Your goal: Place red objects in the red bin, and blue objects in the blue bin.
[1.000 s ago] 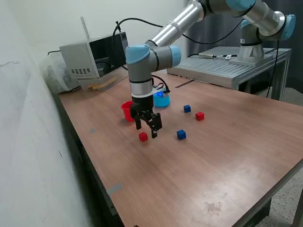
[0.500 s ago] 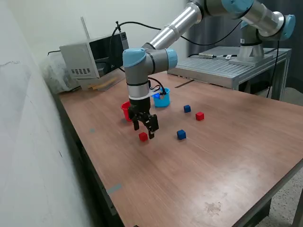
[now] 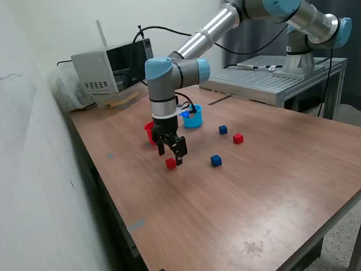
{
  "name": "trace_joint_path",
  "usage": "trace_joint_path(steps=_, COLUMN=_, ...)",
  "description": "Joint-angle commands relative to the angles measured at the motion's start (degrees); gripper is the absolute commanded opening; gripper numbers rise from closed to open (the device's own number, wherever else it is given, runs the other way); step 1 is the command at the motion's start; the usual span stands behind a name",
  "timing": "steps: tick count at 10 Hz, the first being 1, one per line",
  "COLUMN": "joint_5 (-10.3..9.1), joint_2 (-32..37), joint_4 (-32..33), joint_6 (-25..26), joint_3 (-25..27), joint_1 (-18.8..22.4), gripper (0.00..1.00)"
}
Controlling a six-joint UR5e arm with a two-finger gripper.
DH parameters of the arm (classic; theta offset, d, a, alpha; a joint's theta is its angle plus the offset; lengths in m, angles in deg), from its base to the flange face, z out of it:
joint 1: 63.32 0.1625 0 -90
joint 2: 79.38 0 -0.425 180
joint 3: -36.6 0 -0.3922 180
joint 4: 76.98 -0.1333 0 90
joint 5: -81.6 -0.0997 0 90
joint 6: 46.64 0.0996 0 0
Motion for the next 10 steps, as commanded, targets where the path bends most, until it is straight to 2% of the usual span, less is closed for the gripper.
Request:
trace_joint_path(steps=1, joint_5=-0.34, joint_2=-0.01, joint_4=-0.09, joint_6=0.10, joint_3=0.43, joint_1=0.23, gripper=1.00)
trace_joint_path(steps=2, joint_5=-0.34, joint_2=-0.01, joint_4=-0.09, joint_6=0.18, joint_3=0.69, joint_1=0.32, gripper=0.00)
trace_joint_path(steps=4, joint_5=-0.86, joint_2=-0.01, joint_4=0.52, joint_6=0.19, joint_3=1.22, joint_1=0.41, gripper=0.00)
trace_joint_path(steps=5, joint_5=-2.35, joint_2=-0.01, joint_4=0.96, joint_6=0.27, joint_3=1.22, joint_1=0.41, gripper=0.00)
trace_joint_path(steps=10, joint_5=-1.92, joint_2=-0.71, joint_4=2.37, joint_6=1.24, joint_3=1.22, joint_1=0.24, gripper=0.00)
